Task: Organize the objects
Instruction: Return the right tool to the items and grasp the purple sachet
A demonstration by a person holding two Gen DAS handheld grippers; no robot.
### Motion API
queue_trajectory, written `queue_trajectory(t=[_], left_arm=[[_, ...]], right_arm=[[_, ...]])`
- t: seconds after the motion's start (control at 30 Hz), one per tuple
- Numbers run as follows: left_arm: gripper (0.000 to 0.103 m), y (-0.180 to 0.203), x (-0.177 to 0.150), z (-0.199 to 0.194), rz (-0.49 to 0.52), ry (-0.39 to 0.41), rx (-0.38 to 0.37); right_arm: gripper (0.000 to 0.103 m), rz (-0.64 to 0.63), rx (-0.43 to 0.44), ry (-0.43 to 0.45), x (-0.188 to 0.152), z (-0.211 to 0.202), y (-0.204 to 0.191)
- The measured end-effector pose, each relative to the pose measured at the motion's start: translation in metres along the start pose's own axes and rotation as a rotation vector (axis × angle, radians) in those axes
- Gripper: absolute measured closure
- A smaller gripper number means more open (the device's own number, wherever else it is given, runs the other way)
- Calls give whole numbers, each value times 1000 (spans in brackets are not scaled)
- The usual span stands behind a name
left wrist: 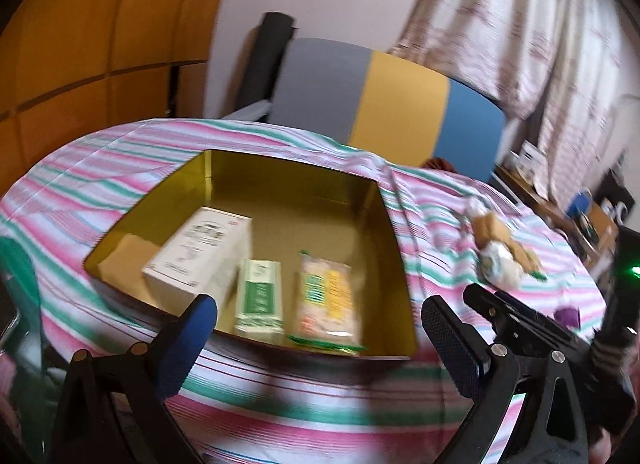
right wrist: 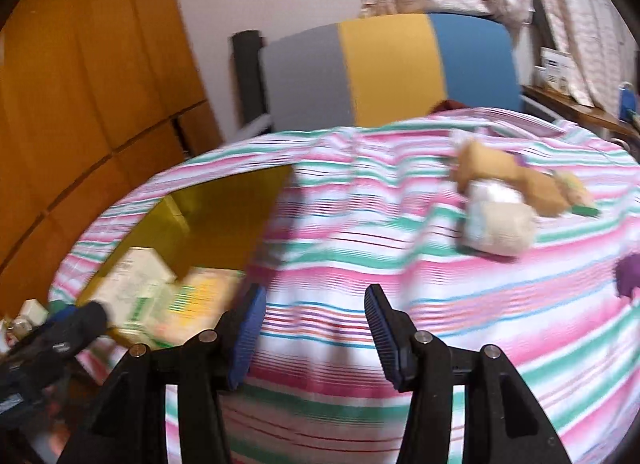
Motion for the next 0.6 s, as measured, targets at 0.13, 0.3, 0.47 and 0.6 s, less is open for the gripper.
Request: queue_trajectory(t=[0.13, 0.3, 0.47, 0.6], left_arm=[[0, 28, -14, -10, 65, -4, -67], [0, 61, -26, -18, 162, 0, -107], [0, 79, -30, -17, 198, -30, -136], [0, 86, -33, -16, 210, -44, -137]], right_arm=[[49, 89, -111, 5, -11, -19, 55], [39, 164, -276, 51, -21, -56, 125], [31, 224, -468, 142, -9, -102, 195], [30, 280, -562, 184, 4, -124, 241]])
Point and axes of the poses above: each gripper's, at about its wrist camera, not at the fingertips, and z roughly the way its jaws point, y to its right, x to its top, the point moved 7 cm from there along z, roughly the way its jaws point, and after that the axes turned 14 degrees about x, right-handed, at the moved point
